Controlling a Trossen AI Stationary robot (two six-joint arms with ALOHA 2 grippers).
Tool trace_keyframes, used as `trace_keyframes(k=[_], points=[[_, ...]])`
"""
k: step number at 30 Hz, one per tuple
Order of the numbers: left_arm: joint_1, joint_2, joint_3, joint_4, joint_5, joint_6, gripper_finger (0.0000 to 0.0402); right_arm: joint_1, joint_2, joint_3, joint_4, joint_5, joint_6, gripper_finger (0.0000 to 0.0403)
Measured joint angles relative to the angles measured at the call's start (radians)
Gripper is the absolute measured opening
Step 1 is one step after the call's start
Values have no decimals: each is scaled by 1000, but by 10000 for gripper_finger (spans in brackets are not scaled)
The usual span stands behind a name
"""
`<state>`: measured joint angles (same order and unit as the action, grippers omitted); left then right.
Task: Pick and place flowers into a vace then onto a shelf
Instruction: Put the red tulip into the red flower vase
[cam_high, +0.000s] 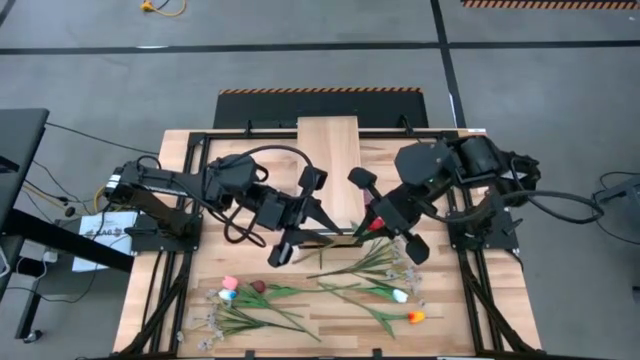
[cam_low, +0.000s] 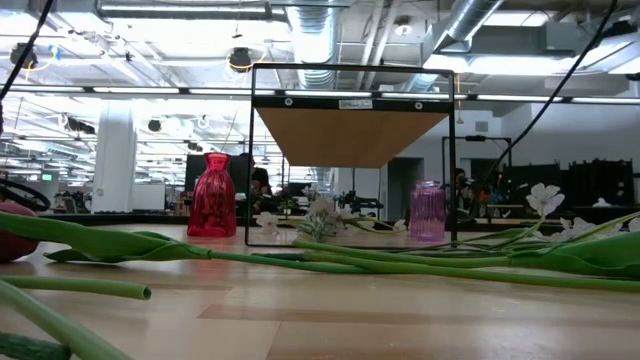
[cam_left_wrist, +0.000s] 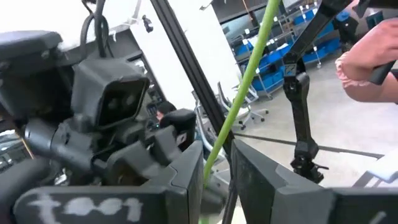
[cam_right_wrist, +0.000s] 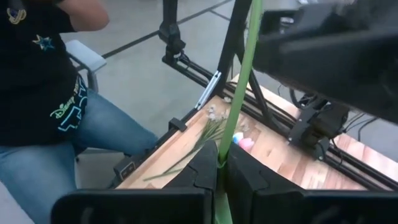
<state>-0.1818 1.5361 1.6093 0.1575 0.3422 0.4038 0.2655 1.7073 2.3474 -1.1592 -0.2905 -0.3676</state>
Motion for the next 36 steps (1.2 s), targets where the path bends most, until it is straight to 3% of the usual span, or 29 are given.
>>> trace_keyframes(k=[13,36], points=[[0,4,0,101,-8,-23,75,1,0,0,39,-31,0,9],[0,20,0,105,-15,-98,75,1,0,0,39,-53,-8,11]])
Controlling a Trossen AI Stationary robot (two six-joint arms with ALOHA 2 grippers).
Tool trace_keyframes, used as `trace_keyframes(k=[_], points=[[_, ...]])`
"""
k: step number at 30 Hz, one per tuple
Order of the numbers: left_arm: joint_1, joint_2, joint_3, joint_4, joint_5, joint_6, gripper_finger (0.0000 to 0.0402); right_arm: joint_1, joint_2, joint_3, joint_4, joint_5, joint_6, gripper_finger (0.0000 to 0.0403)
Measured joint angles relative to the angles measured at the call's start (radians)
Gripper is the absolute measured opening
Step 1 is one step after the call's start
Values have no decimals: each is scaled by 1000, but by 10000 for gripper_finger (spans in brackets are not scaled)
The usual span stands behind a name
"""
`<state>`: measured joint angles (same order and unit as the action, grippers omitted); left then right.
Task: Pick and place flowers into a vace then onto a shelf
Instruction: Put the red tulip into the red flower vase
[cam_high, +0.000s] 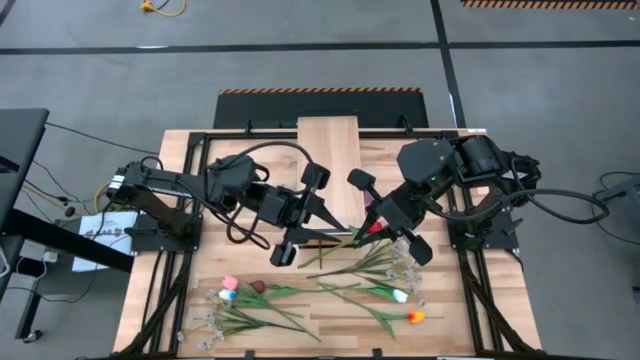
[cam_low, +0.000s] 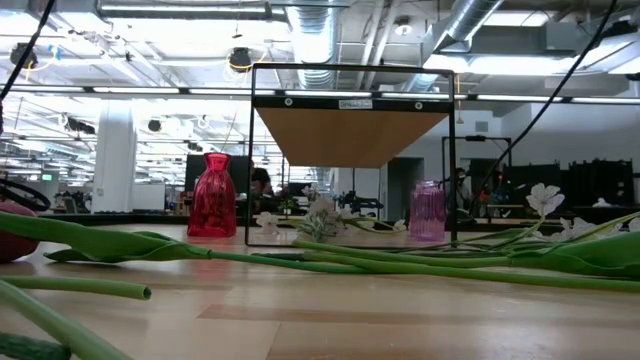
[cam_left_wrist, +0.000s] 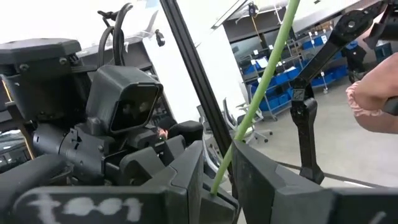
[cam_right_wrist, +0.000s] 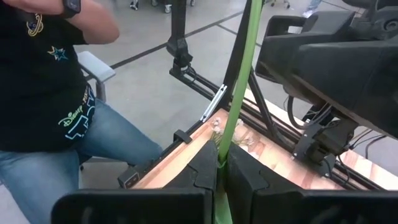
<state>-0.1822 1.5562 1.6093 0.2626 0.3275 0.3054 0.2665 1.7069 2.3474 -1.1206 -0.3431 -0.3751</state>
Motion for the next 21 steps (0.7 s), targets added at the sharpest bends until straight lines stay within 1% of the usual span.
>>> trace_keyframes(k=[6,12,21], points=[[0,0,0,-5,14,-14,82,0,0,0,0,0,-1,10],[0,0,0,-47,108,-13,95,9,0,0,0,-32,-1,11],[6,0,0,-5,111,4,106,14,0,0,10,-38,-23,12]])
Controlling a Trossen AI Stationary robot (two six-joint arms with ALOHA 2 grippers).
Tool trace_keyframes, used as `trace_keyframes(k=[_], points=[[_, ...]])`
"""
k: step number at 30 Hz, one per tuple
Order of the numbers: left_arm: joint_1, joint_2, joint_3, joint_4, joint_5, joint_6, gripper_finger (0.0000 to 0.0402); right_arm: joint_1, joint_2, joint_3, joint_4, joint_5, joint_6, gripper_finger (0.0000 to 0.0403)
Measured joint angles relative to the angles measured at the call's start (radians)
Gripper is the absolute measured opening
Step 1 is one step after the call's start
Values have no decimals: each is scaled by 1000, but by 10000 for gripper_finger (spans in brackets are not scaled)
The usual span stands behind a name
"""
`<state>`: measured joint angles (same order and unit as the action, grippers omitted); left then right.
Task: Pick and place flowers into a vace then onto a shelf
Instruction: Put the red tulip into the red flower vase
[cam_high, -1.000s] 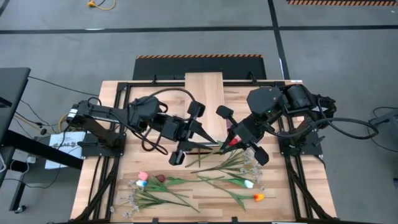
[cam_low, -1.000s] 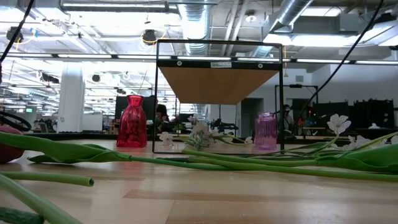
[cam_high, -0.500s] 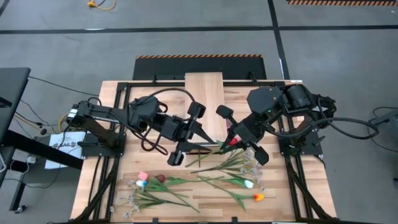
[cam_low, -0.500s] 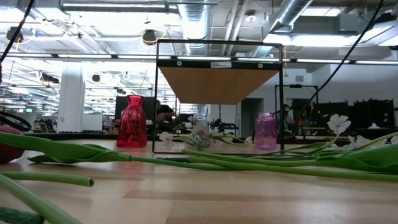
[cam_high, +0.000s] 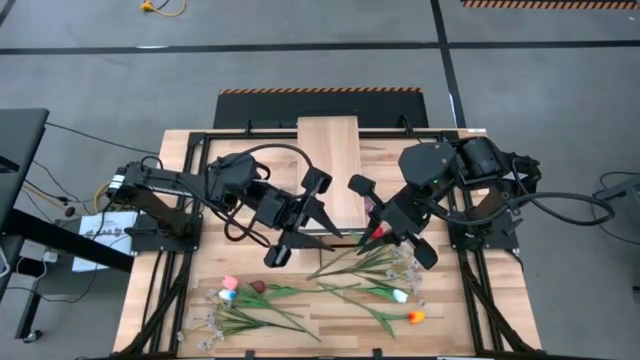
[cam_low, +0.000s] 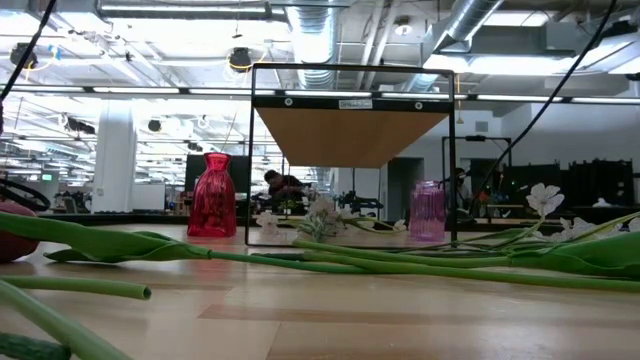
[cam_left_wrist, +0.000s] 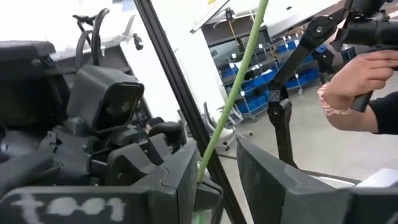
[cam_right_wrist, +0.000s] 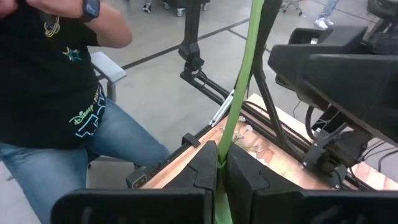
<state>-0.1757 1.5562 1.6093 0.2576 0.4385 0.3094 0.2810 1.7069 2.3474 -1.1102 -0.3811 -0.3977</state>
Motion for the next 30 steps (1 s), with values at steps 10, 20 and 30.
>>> trace_keyframes(k=[10,20,30], points=[[0,-6,0,35,-3,5,105,-2,-3,0,-47,-8,16,11],[2,-216,1,-285,-104,52,105,4,-20,0,-238,24,57,7],[2,-216,-27,-417,9,62,105,-99,-19,-88,-96,5,-31,5]])
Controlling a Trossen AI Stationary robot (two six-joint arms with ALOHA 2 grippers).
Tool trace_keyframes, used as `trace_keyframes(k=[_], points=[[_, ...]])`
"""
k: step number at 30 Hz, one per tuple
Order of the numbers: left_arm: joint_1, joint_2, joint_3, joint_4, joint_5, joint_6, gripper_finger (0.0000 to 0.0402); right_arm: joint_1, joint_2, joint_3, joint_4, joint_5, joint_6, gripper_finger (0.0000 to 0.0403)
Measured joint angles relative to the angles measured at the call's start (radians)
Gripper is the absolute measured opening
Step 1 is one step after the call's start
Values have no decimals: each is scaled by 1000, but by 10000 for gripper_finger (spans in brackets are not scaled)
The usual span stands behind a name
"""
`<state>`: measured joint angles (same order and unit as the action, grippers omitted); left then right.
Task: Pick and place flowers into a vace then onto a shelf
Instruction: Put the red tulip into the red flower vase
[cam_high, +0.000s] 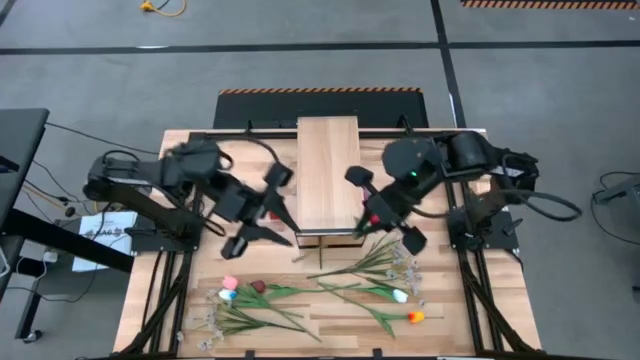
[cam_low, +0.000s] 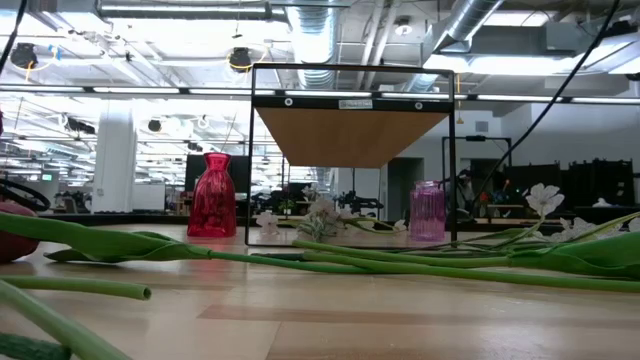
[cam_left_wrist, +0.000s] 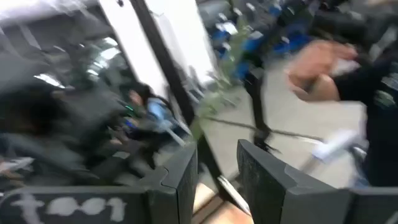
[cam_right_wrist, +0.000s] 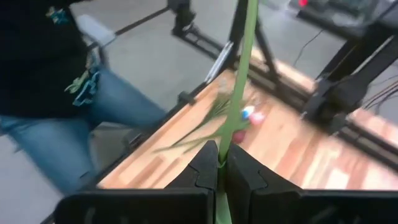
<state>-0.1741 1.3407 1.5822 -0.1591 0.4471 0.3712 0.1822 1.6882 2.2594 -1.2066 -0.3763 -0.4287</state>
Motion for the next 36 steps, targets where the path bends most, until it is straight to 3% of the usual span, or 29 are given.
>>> trace_keyframes(k=[5,11,36], points=[[0,46,0,45,17,15,105,-51,13,-23,82,-115,-7,5],[4,51,1,129,19,18,105,-54,36,-26,104,-173,-21,5],[33,51,3,220,39,-18,105,-106,34,-26,131,-172,9,6]])
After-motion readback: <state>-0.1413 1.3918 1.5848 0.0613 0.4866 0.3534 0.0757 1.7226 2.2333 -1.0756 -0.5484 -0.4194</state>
